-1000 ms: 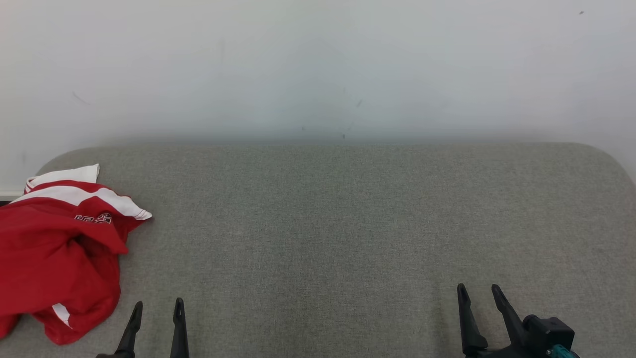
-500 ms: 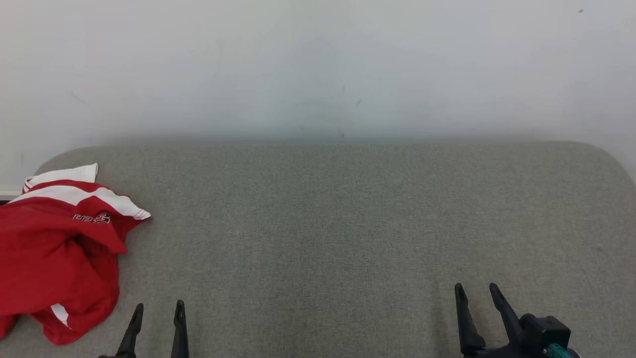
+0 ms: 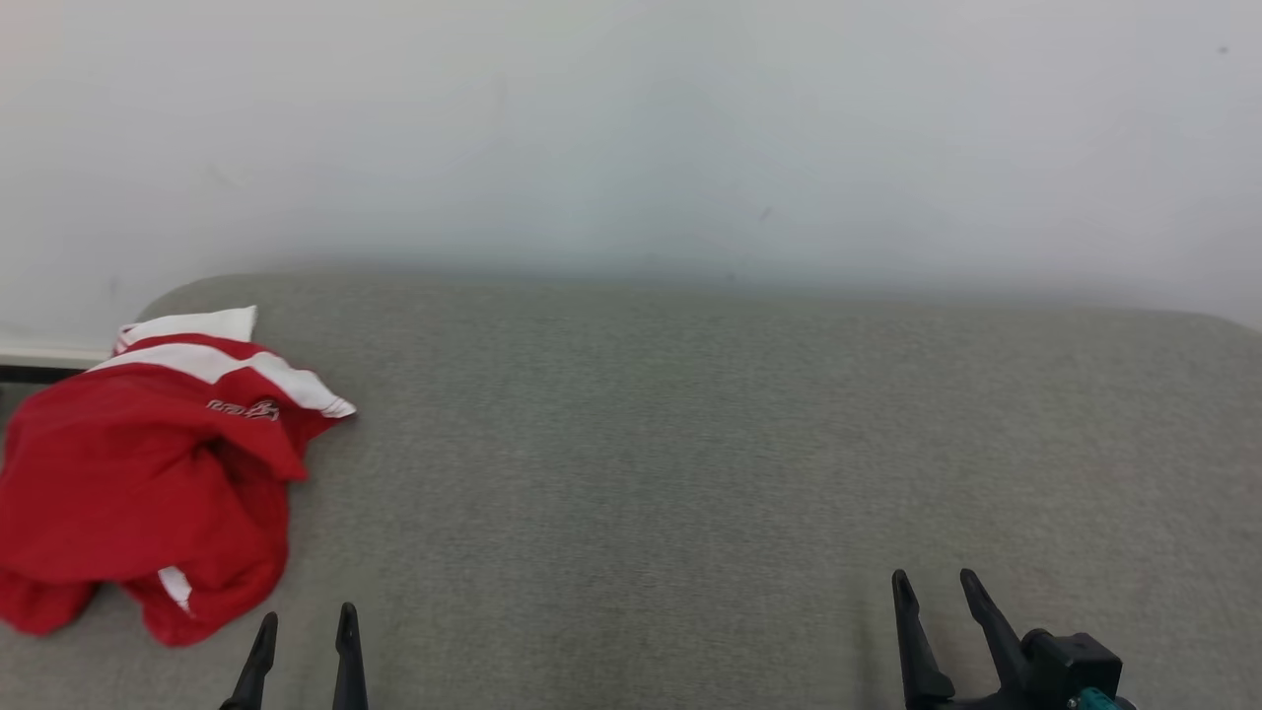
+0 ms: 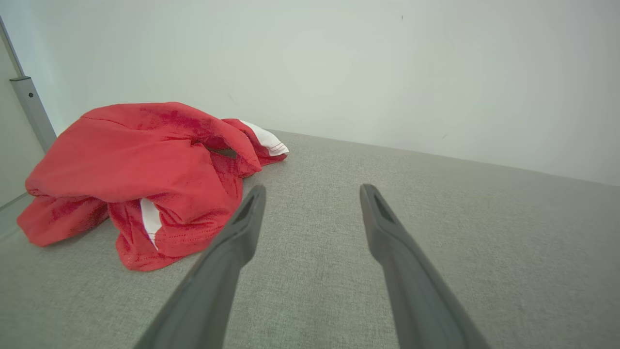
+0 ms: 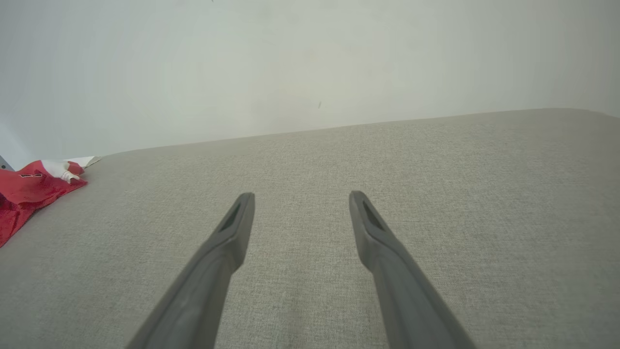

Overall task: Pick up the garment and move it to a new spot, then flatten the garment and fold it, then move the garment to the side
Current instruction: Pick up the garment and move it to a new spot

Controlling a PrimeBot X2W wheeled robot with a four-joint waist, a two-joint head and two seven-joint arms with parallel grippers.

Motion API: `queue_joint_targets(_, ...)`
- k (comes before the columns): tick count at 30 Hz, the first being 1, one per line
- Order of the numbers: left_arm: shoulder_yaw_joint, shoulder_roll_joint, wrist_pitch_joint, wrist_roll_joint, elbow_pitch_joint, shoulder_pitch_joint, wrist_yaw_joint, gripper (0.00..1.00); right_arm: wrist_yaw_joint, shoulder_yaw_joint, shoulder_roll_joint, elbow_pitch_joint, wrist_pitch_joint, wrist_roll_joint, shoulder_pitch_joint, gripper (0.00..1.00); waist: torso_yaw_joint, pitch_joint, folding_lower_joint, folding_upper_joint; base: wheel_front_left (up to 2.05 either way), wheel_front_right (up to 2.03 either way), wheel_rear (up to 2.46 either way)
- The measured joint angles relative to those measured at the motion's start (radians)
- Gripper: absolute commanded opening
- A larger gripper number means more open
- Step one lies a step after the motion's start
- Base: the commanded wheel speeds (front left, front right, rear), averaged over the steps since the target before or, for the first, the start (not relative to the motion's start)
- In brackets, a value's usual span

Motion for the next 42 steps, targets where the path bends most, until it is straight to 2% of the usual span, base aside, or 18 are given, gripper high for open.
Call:
queue_joint_targets(3,0.008,0.0,0.0,-0.007,0.008,0.0,0.0,1.0,0.0,0.012,0.0,0.004,0.0,0.008,0.007,1.0,0.037,-0.006,0.0,0.0,0.0,0.0,0.0)
queue_joint_targets(15,0.058,0.012,0.0,0.017,0.021,0.032,0.0,1.0,0.0,0.057,0.0,0.014,0.0,0.055,0.022,1.0,0.259,-0.036,0.0,0.0,0.0,0.0,0.0)
queue_joint_targets(23,0.135,0.011,0.0,0.015,-0.053,0.07,0.024,1.0,0.0,0.128,0.0,0.03,0.0,0.059,-0.041,1.0,0.373,-0.029,-0.0001,-0.0001,0.0,0.0,0.0)
queue_joint_targets(33,0.171,0.003,0.0,0.005,-0.121,0.115,0.053,1.0,0.0,0.187,0.0,0.061,0.0,0.041,-0.106,1.0,0.421,0.017,0.0,0.0,0.0,0.0,0.0)
queue_joint_targets(42,0.149,0.0,0.0,-0.007,-0.134,0.13,0.072,1.0,0.0,0.158,0.0,0.045,0.0,-0.094,-0.118,1.0,0.425,0.024,0.0,0.0,0.0,0.0,0.0)
